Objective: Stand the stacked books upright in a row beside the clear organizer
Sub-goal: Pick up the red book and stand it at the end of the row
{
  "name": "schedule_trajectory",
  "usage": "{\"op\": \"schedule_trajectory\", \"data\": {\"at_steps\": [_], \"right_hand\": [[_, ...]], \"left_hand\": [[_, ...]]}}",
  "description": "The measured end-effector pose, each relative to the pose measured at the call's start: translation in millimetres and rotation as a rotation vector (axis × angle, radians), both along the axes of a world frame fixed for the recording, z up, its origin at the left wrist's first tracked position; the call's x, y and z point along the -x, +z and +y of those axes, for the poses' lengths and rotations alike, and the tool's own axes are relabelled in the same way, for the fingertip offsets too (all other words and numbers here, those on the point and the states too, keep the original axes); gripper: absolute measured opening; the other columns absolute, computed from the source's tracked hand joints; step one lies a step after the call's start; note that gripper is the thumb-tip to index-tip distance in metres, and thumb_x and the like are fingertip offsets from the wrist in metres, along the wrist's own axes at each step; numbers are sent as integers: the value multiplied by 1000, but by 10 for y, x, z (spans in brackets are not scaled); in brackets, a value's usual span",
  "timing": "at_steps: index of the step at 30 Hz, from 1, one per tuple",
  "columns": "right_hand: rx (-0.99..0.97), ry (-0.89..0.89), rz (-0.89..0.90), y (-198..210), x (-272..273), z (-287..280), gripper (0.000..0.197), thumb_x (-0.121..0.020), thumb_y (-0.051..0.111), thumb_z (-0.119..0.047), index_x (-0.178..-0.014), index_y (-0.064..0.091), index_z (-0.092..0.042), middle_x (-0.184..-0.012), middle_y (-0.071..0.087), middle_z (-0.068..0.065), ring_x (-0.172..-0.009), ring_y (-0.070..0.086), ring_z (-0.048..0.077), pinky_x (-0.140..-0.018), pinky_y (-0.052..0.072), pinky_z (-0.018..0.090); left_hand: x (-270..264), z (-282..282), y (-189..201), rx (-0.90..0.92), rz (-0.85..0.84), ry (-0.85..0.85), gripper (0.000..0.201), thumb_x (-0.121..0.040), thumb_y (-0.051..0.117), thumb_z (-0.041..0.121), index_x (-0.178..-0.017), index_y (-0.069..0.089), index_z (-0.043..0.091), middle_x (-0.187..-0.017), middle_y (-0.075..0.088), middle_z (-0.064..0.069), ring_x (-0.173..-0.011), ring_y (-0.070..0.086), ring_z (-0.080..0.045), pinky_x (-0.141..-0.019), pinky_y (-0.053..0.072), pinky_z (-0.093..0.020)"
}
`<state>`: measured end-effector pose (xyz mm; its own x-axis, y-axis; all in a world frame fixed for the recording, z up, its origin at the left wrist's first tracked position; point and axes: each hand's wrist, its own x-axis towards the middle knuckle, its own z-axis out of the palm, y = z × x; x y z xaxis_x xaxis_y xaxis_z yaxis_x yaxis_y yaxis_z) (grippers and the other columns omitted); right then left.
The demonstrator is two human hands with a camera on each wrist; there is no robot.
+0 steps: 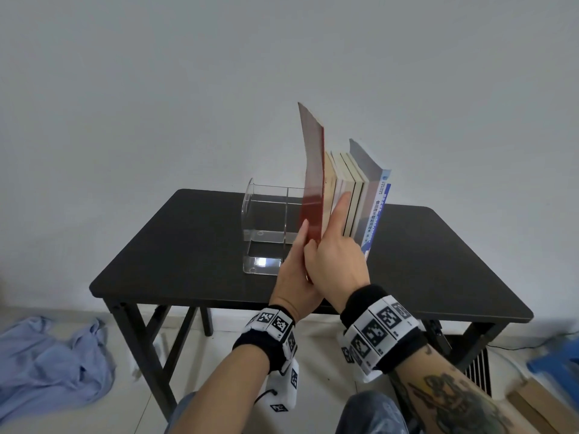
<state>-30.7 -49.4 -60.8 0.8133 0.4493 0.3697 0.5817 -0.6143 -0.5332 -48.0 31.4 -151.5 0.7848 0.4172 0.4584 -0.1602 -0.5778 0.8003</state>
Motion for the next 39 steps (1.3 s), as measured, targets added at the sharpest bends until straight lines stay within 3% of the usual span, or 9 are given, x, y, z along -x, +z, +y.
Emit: {"op": "schedule_trajectory", "data": {"at_steps": [3,7,9,14,16,20,25,34,39], "right_hand": [[11,-12,-48,-72,-2,-17,80,-99,39,-36,-152,-16,-11,-55,41,-11,-46,46,12,-51,46,29],[58,-7,-76,-127,-6,-26,80,-99,39,-38,-152,-14,-8,-56,44,-10,-48,52,17,-49,51,31],[75,-3,-73,-145,-17,-26,81,-99,40,-38,-152,-14,-8,-60,49,-7,-51,56,18,-53,55,34],[116,6,-45,-221,-19,-54,86,-96,44,-32,-151,-18,-9,-71,57,-1,-61,65,24,-61,57,37],[133,7,-30,-245,-4,-63,88,-93,46,-27,-151,-18,-9,-71,56,-2,-60,63,23,-60,55,35],[146,-13,-15,-250,-1,-65,89,-91,47,-22,-151,-18,-9,-69,56,-3,-56,58,20,-60,54,34],[151,-21,-14,-231,16,-64,91,-91,49,-23,-151,-18,-9,-68,53,-4,-56,54,20,-58,48,30],[125,3,3,-197,33,-87,87,-95,46,-27,-151,-18,-11,-66,52,-6,-54,53,16,-58,51,30],[100,17,4,-172,52,-102,87,-95,46,-28,-151,-18,-12,-72,58,-2,-59,58,19,-61,53,32]], "left_hand": [[-7,25,88,-60,85,-46,98,-88,69,24,-156,-2,20,-122,4,54,-110,55,-2,-95,41,-11],[27,17,107,-129,140,-62,89,-90,66,15,-148,2,35,-145,35,15,-127,53,-15,-104,42,-18],[43,14,136,12,141,-71,82,-89,67,8,-148,18,38,-138,38,20,-133,47,-11,-100,38,-8],[-3,2,196,27,151,-145,84,-94,62,13,-132,3,59,-135,44,19,-130,45,-5,-118,29,-37],[16,1,204,84,122,-111,80,-95,59,8,-143,12,51,-143,40,17,-135,43,-9,-117,32,-40],[31,25,216,188,171,-205,62,-98,54,8,-138,23,44,-131,48,21,-117,51,9,-115,34,-30],[19,75,152,173,202,-110,83,-89,68,18,-154,16,24,-131,60,-4,-111,63,-11,-100,51,-36],[0,58,148,112,233,-74,84,-90,67,18,-154,14,22,-126,64,-6,-104,65,-12,-97,52,-34],[20,1,228,71,261,-124,62,-98,56,14,-150,23,19,-136,55,-4,-125,55,-16,-112,39,-40]]}}
